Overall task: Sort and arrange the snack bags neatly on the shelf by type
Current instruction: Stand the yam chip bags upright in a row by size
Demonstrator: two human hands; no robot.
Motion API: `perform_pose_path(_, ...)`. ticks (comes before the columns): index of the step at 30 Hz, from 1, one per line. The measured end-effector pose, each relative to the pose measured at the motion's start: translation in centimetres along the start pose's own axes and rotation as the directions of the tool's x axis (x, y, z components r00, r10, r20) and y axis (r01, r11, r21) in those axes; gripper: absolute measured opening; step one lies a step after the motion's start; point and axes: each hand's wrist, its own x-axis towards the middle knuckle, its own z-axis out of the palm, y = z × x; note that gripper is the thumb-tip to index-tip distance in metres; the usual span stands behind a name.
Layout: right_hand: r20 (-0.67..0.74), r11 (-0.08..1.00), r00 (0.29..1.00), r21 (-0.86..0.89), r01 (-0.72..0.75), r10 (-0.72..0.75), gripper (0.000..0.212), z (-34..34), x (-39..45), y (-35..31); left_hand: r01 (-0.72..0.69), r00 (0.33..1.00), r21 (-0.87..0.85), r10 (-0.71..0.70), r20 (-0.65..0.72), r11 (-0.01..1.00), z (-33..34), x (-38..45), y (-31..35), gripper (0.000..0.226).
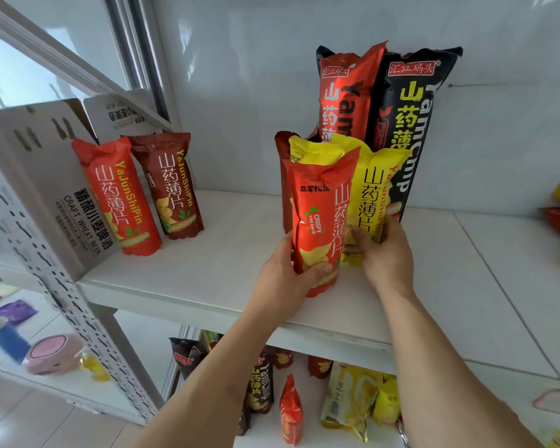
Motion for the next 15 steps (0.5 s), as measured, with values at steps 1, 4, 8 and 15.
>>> perform_pose_path(1, 0.003, 1.0, 1.0, -0.001, 0.004, -0.004, 0.031, -0.1, -0.5, -0.2, -0.001, 1.0, 0.003, 0.001, -0.008, 1.0, -0.5, -0.3, -0.2, 0.062)
perform_pose_path(4, 0.036, 0.999, 0.998, -0.01, 0.045, -0.044, 0.034, -0.2, -2.4, -0.9, -0.009, 0.998, 0.01, 0.01, -0.06, 1.0, -2.4, -1.1, -1.0, 0.063)
perform_pose_path(8, 0.105, 0.994, 0.989, -0.025, 0.104, -0.101, 0.041, 1.0, -4.3, -2.2, 0.0, 0.994, -0.005, 0.0, -0.109, 1.0, -5.5, -2.3, -2.4, 0.051)
perform_pose_path(15, 0.23, 0.983, 0.956, 0.016, 0.183, -0.181, 0.052, 5.7, -6.7, -5.6, 0.027, 0.975, -0.165, -0.062, -0.214, 0.986, -10.8, -3.4, -4.9, 0.063)
